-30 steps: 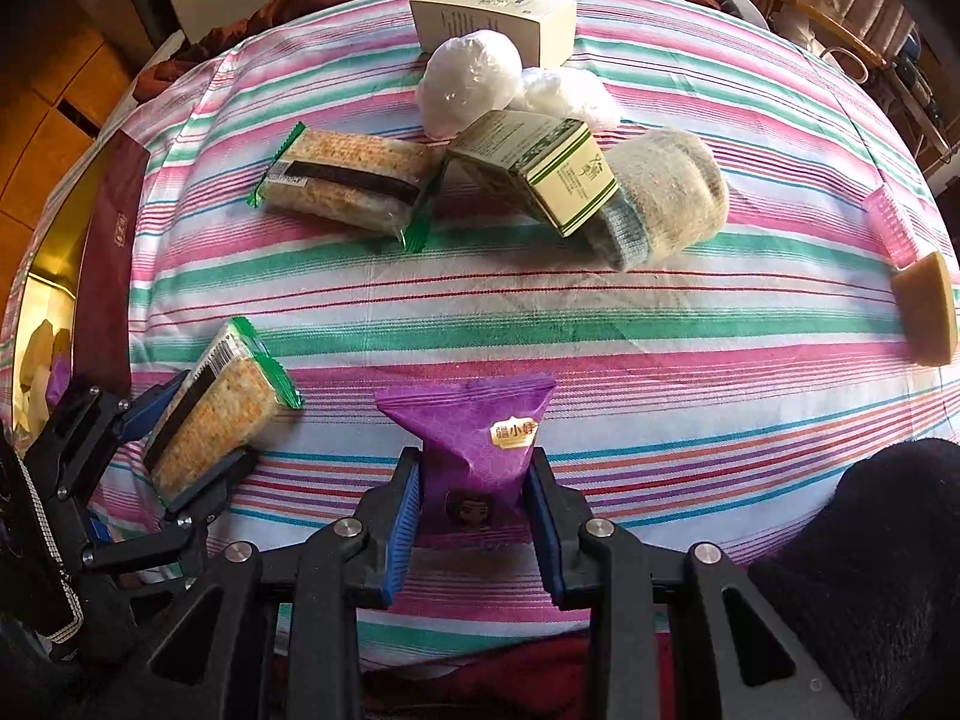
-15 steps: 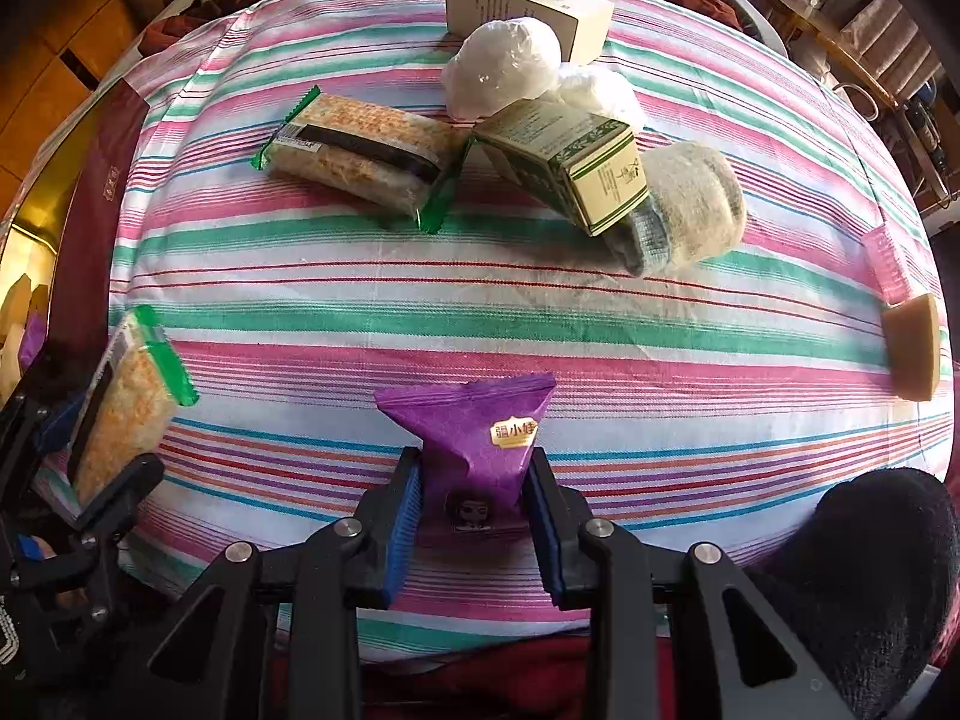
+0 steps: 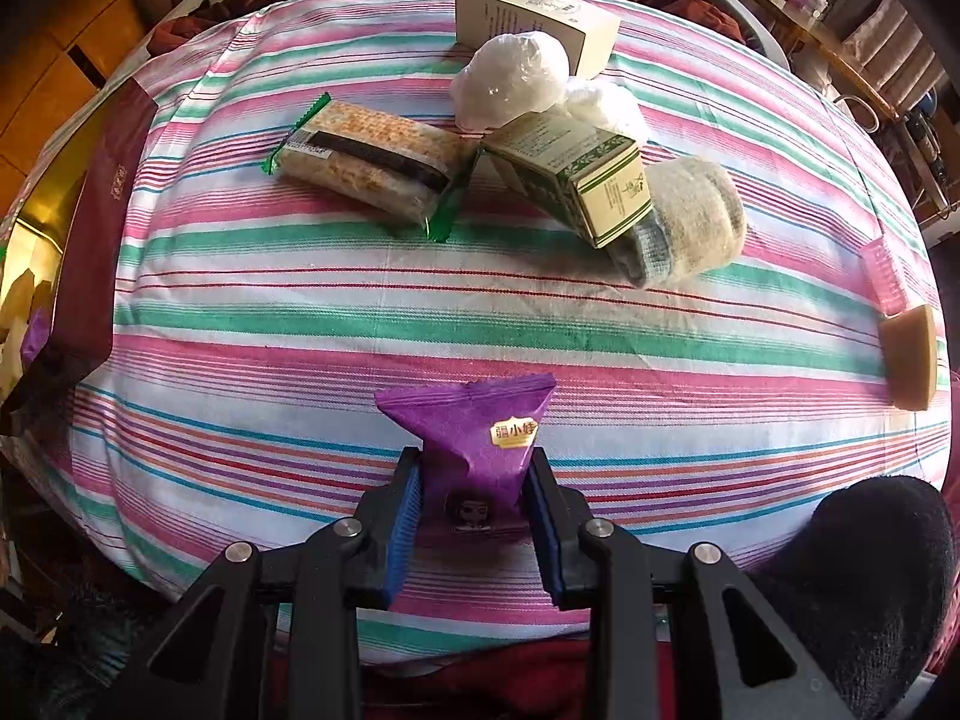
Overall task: Organize objects
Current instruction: 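Carry the cracker bar into the gold tray and open the left tool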
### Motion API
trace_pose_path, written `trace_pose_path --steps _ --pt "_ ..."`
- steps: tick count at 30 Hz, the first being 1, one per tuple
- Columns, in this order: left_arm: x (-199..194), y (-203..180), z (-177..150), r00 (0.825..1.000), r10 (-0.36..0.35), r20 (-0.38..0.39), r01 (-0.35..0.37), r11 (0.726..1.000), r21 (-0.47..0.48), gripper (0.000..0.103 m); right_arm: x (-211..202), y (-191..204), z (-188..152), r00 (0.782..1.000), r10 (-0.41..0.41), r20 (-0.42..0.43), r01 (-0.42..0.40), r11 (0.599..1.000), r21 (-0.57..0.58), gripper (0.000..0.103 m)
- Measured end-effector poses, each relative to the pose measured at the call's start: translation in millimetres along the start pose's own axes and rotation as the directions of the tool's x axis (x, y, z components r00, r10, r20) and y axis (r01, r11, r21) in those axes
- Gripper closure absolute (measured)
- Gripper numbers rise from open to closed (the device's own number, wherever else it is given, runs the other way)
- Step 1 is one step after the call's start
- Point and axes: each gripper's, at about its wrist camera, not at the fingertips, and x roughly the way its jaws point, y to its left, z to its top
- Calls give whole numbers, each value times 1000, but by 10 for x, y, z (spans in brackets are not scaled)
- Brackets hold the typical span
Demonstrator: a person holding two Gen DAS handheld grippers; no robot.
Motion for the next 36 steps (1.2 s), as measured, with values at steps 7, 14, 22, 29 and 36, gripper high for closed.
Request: trace_pose_path --steps 7,14,22,29,36 --pt "-216 502 -8 994 101 29 -98 990 -105 55 15 28 37 1000 -13 -7 13 999 -44 70" --pt "-336 1117 6 974 227 22 -215 946 -243 55 1 53 37 1000 -14 -2 14 999 -51 70" --pt "-270 1641 -33 958 284 -41 -281 896 -344 55 -2 67 50 1000 -18 -6 18 999 -51 70" --pt "-56 1887 50 951 297 -84 -306 877 -369 55 -11 60 47 1000 -23 -13 22 998 -53 70" --pt "126 1961 -2 947 297 -124 -321 878 -355 54 -28 50 51 999 -27 -19 26 998 -51 70"
